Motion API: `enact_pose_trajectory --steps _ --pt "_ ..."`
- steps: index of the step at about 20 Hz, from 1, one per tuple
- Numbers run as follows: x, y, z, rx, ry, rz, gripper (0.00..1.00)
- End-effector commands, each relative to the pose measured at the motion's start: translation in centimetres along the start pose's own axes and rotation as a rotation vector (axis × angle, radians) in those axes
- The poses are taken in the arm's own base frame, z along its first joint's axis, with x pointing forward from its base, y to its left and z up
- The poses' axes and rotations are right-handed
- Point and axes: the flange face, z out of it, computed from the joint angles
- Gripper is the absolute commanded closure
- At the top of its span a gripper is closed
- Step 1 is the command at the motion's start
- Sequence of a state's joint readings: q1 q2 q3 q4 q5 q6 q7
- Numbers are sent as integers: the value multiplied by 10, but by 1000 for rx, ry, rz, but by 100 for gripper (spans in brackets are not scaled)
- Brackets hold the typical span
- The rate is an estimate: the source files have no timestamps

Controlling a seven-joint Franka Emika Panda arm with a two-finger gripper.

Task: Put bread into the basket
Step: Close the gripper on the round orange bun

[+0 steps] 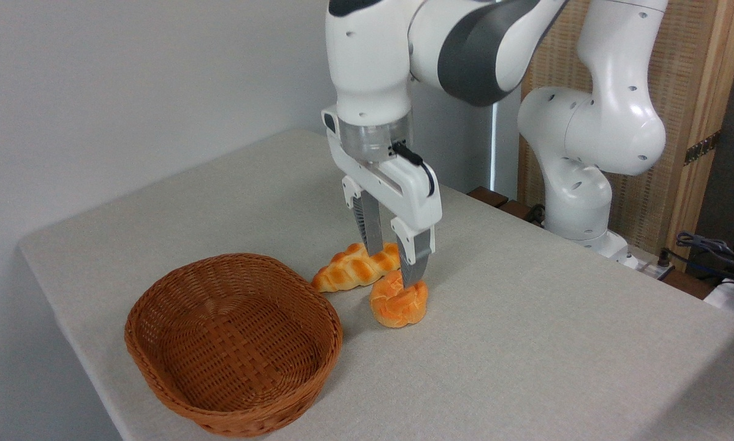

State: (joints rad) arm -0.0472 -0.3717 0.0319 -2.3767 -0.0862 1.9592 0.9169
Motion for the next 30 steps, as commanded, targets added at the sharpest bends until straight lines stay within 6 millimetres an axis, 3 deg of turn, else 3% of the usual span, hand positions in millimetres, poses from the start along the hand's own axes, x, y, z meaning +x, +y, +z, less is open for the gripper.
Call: enact_pose_trajectory --steps 1,19,20,22,23,24,30 --pt "-5 -3 13 44 32 10 0" --pt "-3 -6 38 66 -71 69 0" --pt "-2 -7 41 61 -75 68 4" --pt "0 -5 42 55 -72 70 55" --pt "4 -1 42 54 -72 82 66" --pt "4 -2 42 56 -71 82 71" --pt "4 -1 41 57 -70 82 72"
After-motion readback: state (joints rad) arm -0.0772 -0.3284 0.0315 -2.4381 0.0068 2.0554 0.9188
